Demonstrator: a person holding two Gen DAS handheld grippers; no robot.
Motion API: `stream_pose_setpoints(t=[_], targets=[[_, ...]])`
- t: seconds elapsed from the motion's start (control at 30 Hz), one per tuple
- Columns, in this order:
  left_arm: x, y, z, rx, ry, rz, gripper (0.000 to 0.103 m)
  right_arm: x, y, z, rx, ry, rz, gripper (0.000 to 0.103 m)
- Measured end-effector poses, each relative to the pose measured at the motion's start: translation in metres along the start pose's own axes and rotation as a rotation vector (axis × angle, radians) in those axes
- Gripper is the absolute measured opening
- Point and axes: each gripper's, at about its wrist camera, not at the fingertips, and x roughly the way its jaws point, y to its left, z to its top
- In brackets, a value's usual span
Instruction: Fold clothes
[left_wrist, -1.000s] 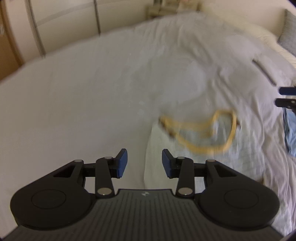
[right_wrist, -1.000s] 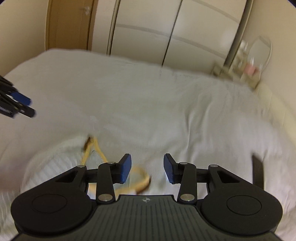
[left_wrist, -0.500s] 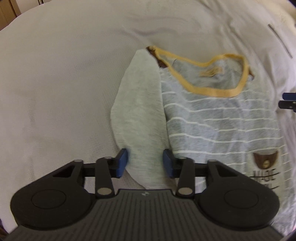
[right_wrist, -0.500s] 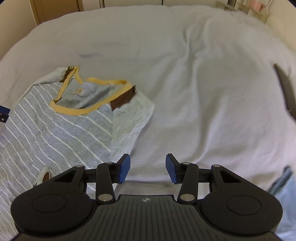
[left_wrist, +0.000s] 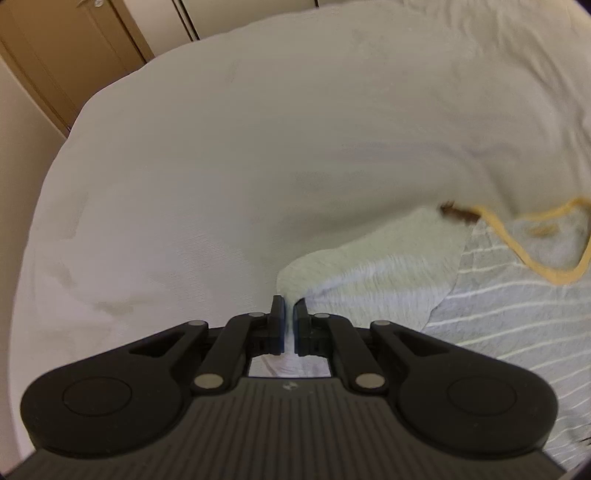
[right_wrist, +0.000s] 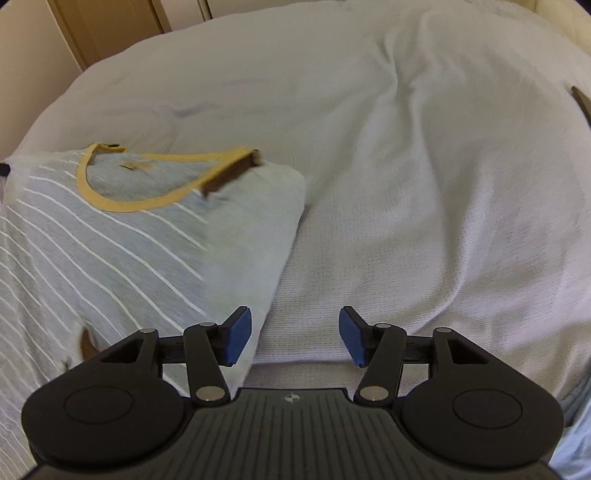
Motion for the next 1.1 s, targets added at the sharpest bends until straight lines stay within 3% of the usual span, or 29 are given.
stream_pose_setpoints(t=[0.13, 0.23, 0.37, 0.43, 0.67, 0.73, 0.77, 0.8, 0.9, 1.03, 1.07, 1.1], targets=[[0.014, -0.006, -0.012, 0.017, 0.041, 0.027, 0.003, 0.007, 0.003, -0.003, 0.029, -0.002, 0.024, 0.058], [0.021, -0.008, -0.018, 0.054, 0.072, 0.104, 0.003, 0.012, 0.003, -0.003, 0.062, -0.009, 0.04, 0.058], [0.029, 0.015, -0.035, 0.003, 0.157, 0.153, 0.003, 0.019, 0.003, 0.0, 0.098, -0.015, 0.08, 0.058], [0.03, 0.014, -0.042, 0.025, 0.178, 0.17, 0.003, 0.021, 0.005, 0.002, 0.115, -0.02, 0.117, 0.058], [0.008, -0.012, -0.032, 0.051, 0.104, 0.109, 0.003, 0.035, 0.017, 0.008, 0.184, 0.044, 0.301, 0.058], [0.002, -0.02, -0.029, 0.058, 0.083, 0.092, 0.003, 0.039, 0.019, 0.013, 0.199, 0.082, 0.334, 0.04], [-0.001, -0.023, -0.028, 0.061, 0.072, 0.083, 0.003, 0.041, 0.02, 0.016, 0.206, 0.102, 0.351, 0.008], [-0.005, -0.027, -0.026, 0.065, 0.061, 0.074, 0.003, 0.035, 0.016, 0.024, 0.208, 0.093, 0.323, 0.003], [-0.014, -0.039, -0.022, 0.075, 0.029, 0.047, 0.003, 0.008, 0.005, 0.053, 0.181, 0.007, 0.216, 0.002], [-0.021, -0.051, -0.018, 0.104, 0.012, 0.017, 0.003, -0.056, 0.025, 0.077, -0.127, -0.203, -0.029, 0.002], [-0.021, -0.054, -0.017, 0.115, 0.015, 0.011, 0.003, -0.069, 0.032, 0.076, -0.198, -0.251, -0.079, 0.006], [-0.019, -0.052, -0.02, 0.12, 0.03, 0.008, 0.003, -0.076, 0.037, 0.072, -0.236, -0.275, -0.098, 0.017]])
